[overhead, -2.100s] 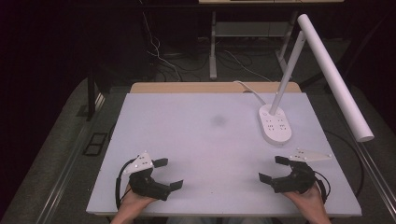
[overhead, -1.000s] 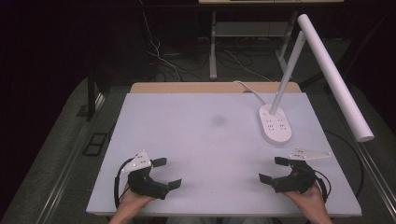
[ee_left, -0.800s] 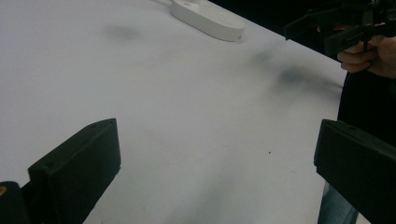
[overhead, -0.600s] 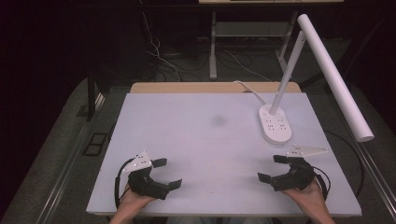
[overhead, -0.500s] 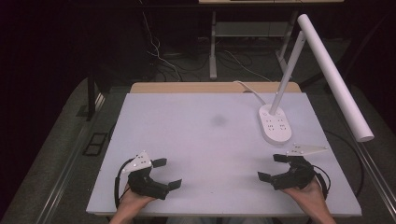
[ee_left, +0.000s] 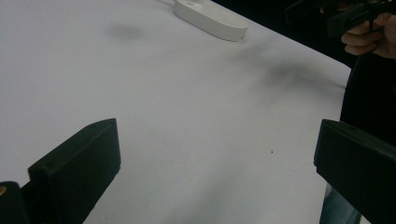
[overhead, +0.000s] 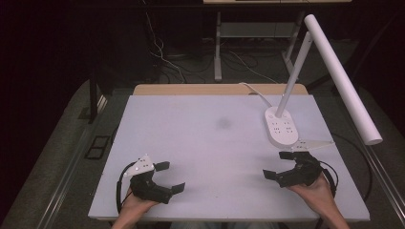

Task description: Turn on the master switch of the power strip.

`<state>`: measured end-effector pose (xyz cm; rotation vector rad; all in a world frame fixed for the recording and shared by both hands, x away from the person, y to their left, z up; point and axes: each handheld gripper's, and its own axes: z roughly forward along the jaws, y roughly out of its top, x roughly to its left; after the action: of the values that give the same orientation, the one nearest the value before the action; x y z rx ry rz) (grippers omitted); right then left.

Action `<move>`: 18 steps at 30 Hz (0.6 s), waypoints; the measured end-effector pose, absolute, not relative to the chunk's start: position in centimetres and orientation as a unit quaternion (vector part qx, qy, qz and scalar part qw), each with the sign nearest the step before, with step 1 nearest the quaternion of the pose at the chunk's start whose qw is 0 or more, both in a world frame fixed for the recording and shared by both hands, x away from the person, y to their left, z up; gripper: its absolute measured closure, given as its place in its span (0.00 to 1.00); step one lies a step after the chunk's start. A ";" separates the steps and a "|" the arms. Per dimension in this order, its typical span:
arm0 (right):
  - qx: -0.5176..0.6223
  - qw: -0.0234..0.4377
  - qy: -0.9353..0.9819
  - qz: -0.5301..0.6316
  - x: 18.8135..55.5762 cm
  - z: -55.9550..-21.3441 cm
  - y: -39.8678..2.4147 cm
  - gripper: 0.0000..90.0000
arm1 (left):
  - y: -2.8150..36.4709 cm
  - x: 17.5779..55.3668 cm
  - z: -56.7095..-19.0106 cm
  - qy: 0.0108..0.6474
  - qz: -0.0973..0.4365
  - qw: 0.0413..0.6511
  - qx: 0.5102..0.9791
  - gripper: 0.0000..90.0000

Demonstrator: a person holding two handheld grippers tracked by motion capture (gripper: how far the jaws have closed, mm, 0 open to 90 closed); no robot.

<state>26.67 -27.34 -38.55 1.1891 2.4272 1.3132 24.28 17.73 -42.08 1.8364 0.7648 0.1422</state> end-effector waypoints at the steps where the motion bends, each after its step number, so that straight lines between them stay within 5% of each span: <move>1: 0.395 0.069 0.806 0.436 26.8 -38.4 -27.3 0.00 | 17.7 24.3 -42.1 0.322 0.060 0.543 0.773 0.00; 18: 0.400 0.064 0.809 0.427 29.4 -37.6 -27.1 0.00 | 17.5 24.3 -42.2 0.321 0.055 0.539 0.777 0.00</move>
<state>29.36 -27.06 -37.61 1.2081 2.4421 1.2883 24.29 17.53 -42.19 1.8470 0.7638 0.1316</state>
